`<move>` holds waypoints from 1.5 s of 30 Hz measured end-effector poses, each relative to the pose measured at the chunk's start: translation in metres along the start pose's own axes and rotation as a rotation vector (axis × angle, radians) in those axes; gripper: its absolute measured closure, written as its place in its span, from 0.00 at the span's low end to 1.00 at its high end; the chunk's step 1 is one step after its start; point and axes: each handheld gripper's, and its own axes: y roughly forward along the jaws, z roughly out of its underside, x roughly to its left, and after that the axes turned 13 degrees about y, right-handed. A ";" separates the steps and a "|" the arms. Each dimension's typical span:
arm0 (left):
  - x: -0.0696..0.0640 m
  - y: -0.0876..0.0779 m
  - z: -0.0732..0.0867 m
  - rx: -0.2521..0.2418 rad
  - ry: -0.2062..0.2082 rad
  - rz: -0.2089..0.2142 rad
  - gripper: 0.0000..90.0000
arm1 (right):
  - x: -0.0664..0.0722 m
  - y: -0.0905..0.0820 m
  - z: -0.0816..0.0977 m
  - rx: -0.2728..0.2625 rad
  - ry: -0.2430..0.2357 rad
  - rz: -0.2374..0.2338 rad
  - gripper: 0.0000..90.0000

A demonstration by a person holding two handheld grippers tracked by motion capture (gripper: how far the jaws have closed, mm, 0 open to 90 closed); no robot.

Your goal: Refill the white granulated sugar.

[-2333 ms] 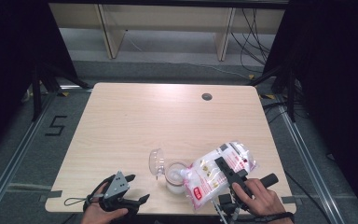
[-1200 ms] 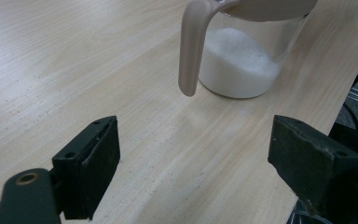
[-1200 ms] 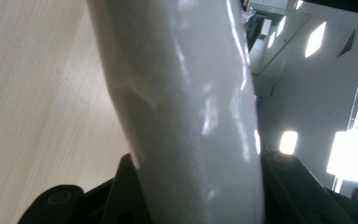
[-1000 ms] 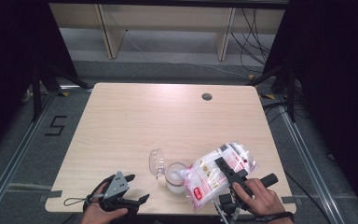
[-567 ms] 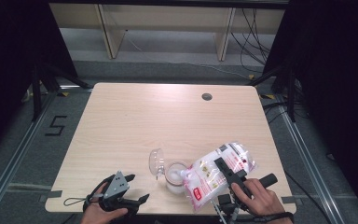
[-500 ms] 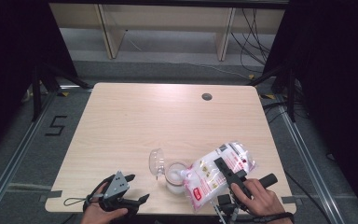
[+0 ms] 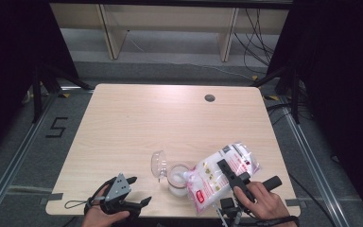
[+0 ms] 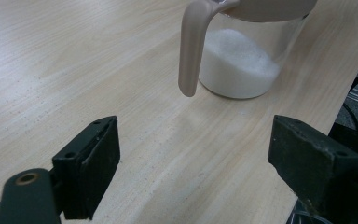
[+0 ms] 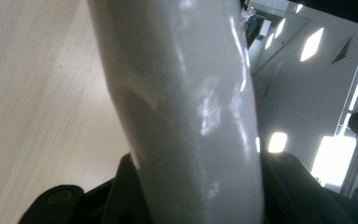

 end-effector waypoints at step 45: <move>-0.002 0.000 0.000 -0.009 -0.040 0.003 0.18 | -0.003 0.004 0.007 -0.058 0.008 -0.004 0.76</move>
